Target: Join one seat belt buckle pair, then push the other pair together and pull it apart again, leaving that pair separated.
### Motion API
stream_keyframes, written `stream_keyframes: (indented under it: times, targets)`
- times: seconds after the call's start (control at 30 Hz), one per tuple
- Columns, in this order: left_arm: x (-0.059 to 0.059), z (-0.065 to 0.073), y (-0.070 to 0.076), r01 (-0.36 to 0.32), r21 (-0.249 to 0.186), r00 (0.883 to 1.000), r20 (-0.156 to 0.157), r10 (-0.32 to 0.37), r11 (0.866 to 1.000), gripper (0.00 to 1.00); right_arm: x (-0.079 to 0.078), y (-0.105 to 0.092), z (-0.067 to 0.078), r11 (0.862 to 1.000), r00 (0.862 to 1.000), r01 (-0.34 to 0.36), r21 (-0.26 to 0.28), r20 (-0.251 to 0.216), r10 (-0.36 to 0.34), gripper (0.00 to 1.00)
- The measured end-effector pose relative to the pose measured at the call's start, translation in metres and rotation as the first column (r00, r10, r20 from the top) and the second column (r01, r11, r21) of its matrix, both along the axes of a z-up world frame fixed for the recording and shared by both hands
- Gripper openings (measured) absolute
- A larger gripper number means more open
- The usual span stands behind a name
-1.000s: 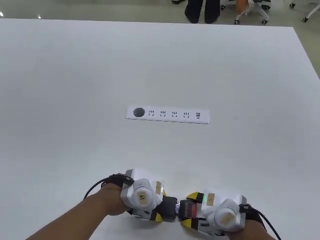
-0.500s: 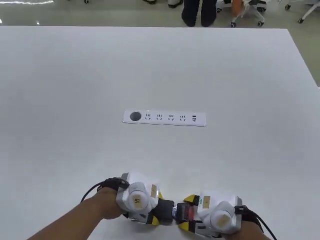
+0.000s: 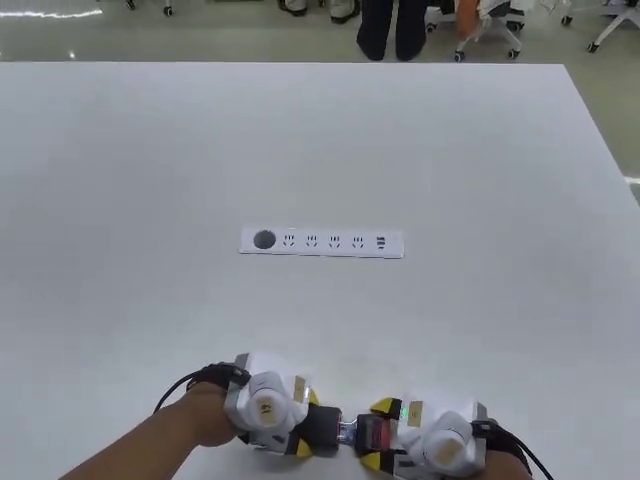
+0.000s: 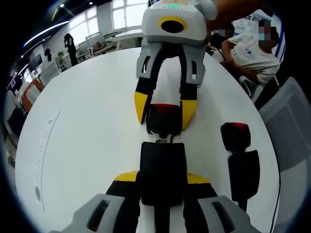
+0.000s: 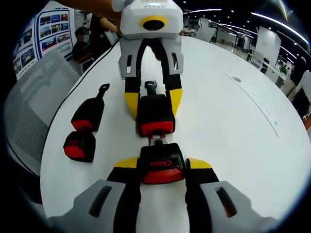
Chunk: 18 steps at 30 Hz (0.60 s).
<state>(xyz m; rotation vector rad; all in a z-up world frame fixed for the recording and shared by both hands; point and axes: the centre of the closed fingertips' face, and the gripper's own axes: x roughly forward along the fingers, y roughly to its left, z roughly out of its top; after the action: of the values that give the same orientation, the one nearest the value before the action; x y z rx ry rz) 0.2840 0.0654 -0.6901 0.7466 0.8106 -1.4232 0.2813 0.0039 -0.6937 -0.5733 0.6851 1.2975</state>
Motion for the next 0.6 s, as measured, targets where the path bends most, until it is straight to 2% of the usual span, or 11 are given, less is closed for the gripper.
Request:
stream_keyframes:
  times: [0.27,0.6]
  targets:
    - [0.0,0.0,0.0,0.0,0.008,1.0,0.001,0.0,1.0,0.34,-0.001,0.0,0.0,1.0,1.0,0.003,0.003,0.001,-0.003,0.33]
    - [0.0,0.0,0.0,-0.001,0.009,1.0,0.001,0.001,1.0,0.34,-0.006,-0.026,-0.003,1.0,1.0,0.001,-0.005,-0.002,-0.001,0.33]
